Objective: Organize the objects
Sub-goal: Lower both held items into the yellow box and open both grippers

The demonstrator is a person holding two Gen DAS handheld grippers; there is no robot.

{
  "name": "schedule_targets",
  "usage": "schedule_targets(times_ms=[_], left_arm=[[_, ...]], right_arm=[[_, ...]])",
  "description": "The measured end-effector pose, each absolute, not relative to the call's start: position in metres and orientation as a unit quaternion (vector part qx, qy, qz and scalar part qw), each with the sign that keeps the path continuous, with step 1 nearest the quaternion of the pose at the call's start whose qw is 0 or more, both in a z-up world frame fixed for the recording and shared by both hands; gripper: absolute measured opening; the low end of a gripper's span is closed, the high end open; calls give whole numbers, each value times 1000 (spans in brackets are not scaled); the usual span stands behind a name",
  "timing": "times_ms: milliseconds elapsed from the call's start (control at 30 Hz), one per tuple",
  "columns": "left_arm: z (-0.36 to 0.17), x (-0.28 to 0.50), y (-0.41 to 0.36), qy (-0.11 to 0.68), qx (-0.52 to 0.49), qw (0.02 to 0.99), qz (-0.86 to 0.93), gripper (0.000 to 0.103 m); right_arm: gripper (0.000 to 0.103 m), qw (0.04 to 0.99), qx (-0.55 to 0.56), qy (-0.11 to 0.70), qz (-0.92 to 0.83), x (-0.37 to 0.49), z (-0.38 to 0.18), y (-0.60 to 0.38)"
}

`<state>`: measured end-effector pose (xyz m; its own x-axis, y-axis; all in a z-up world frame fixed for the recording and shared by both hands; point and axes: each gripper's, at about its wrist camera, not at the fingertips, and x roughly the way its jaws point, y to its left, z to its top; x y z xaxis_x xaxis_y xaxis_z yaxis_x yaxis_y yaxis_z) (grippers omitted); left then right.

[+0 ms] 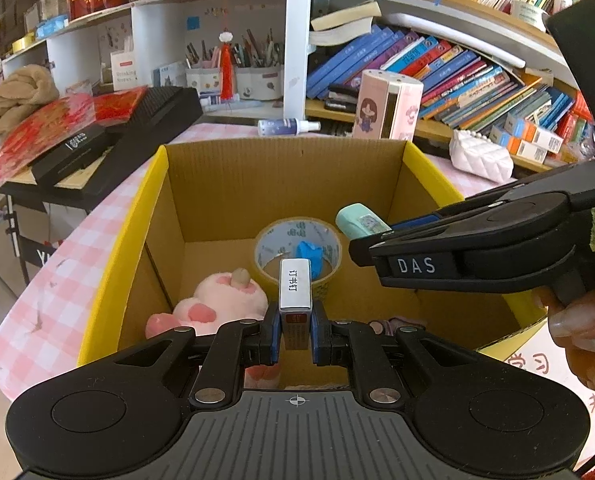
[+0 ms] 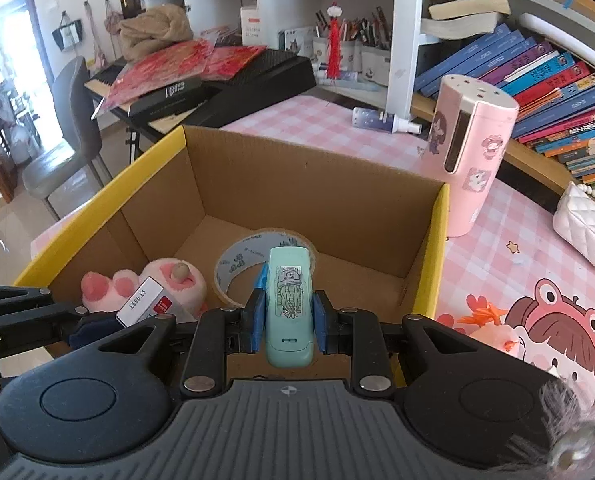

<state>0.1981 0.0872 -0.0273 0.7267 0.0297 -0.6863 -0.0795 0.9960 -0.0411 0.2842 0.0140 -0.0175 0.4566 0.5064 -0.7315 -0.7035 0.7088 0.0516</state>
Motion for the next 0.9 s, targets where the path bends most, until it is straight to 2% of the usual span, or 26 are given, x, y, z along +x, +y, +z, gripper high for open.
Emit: schedule_targets(times_ms=[900], left_arm=[[-35,206,91,382,-48,923,25,15]], right_arm=[[23,809,-175,418,375,298,-36,34]])
